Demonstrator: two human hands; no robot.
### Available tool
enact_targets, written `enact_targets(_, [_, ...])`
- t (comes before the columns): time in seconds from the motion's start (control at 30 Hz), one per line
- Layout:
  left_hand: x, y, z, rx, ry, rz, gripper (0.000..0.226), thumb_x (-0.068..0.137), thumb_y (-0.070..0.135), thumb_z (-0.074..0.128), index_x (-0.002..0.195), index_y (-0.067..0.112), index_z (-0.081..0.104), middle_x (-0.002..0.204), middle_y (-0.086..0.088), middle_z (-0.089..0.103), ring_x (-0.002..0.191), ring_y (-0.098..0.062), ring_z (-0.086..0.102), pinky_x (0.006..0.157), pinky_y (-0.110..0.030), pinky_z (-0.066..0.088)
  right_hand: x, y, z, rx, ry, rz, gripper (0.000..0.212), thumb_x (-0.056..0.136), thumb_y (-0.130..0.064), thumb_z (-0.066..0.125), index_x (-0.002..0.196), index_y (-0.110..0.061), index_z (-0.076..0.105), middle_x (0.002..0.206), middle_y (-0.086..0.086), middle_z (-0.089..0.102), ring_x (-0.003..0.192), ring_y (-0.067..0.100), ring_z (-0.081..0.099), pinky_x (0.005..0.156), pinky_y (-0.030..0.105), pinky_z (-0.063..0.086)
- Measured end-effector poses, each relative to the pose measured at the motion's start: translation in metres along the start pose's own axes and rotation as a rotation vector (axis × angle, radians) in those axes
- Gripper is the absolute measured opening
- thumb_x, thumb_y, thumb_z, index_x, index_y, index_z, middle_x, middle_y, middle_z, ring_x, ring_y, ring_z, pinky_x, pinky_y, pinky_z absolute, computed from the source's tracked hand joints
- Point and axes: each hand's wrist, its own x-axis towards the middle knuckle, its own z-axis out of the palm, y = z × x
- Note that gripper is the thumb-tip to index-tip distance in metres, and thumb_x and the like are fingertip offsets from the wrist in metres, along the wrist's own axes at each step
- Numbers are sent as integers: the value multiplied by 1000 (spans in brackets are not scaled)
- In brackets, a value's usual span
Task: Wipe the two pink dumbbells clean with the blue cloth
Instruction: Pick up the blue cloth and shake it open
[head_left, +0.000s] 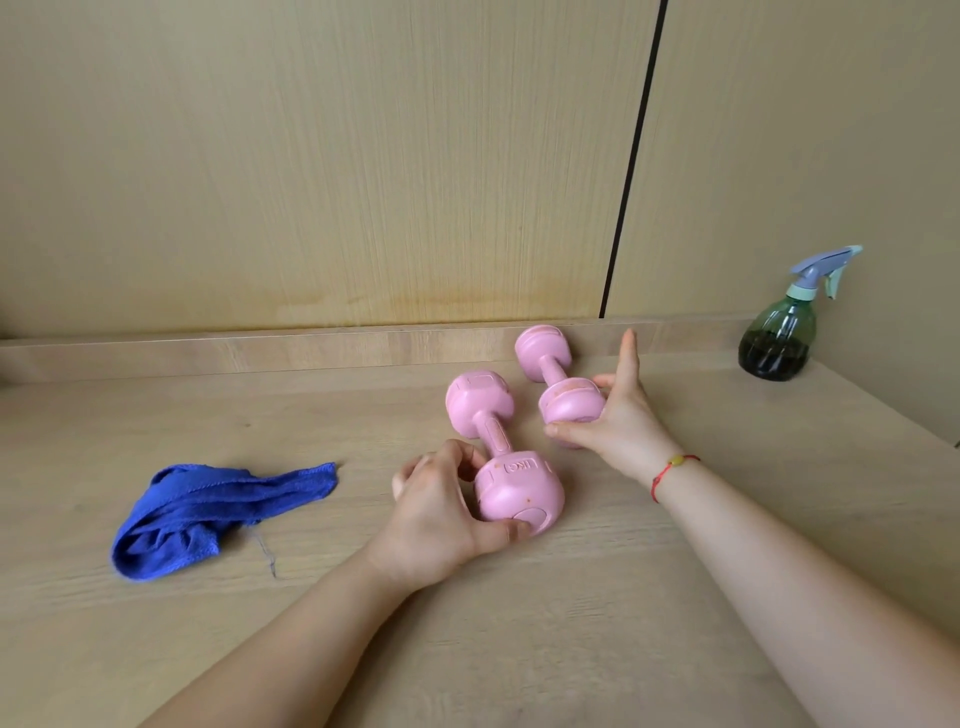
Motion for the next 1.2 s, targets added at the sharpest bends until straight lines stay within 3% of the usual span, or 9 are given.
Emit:
enact_targets(0.13, [-14, 2, -2, 16, 1, 2, 63, 46, 66, 75, 93, 36, 45, 71, 18, 59, 102, 7, 45, 106, -30, 26, -4, -9, 14, -64, 117, 22, 153, 42, -47, 88, 142, -48, -27, 133, 7, 43, 121, 27, 50, 100, 45, 48])
enact_targets(0.4, [-43, 8, -1, 76, 27, 7, 59, 50, 61, 76, 91, 35, 44, 80, 16, 58, 102, 15, 38, 104, -26, 24, -25, -29, 14, -275, 274, -137, 138, 62, -45, 87, 154, -25, -13, 148, 9, 31, 134, 31, 29, 112, 38, 26])
enact_targets(0.63, [-60, 17, 7, 98, 98, -28, 61, 56, 65, 79, 95, 32, 44, 91, 14, 58, 104, 21, 31, 109, -29, 18, -63, -63, 5, -130, 13, -170, 123, 66, -48, 84, 155, -26, 2, 134, -2, 43, 126, 20, 41, 112, 41, 32])
enact_targets(0.77, [-66, 22, -8, 116, -40, -9, 66, 50, 74, 72, 97, 38, 43, 99, 19, 58, 108, 12, 37, 110, -31, 15, -105, -68, 5, -101, -161, -57, 135, 47, -75, 70, 152, -39, -6, 144, -3, 29, 125, 11, 42, 109, 36, 37])
enact_targets(0.83, [-62, 22, -26, 26, -93, -42, 61, 51, 69, 66, 100, 39, 47, 105, 21, 55, 110, 13, 34, 105, -29, 24, -126, -62, 10, -131, -163, -62, 132, 49, -73, 70, 148, -46, -13, 147, -7, 23, 127, 11, 38, 108, 37, 39])
enact_targets(0.93, [-40, 17, -49, -210, 6, -169, 49, 49, 55, 57, 96, 43, 54, 105, 16, 59, 118, -16, 47, 106, -42, 37, -151, -55, 20, -222, -101, -39, 132, 52, -68, 72, 146, -46, -18, 133, -5, 34, 123, 14, 37, 103, 34, 39])
enact_targets(1.03, [-11, 10, -57, -265, 141, -240, 61, 45, 51, 58, 105, 36, 53, 108, 12, 59, 114, -19, 53, 109, -46, 35, -169, -53, 31, -251, 28, -33, 139, 50, -67, 76, 148, -42, -19, 118, -5, 39, 116, 18, 40, 102, 34, 38])
enact_targets(1.1, [4, 6, -56, -294, 142, -291, 76, 58, 45, 61, 130, 24, 46, 123, 8, 56, 118, -19, 50, 111, -41, 32, -177, -52, 37, -252, 91, -36, 142, 51, -65, 79, 148, -39, -21, 115, -4, 39, 111, 20, 42, 99, 33, 39])
enact_targets(1.2, [18, -2, -50, -458, 99, -384, 52, 91, 26, 52, 141, 16, 39, 137, 0, 48, 119, -17, 44, 93, -26, 30, -182, -47, 47, -254, 133, -31, 141, 56, -59, 80, 148, -36, -25, 113, -5, 37, 108, 19, 40, 96, 28, 34])
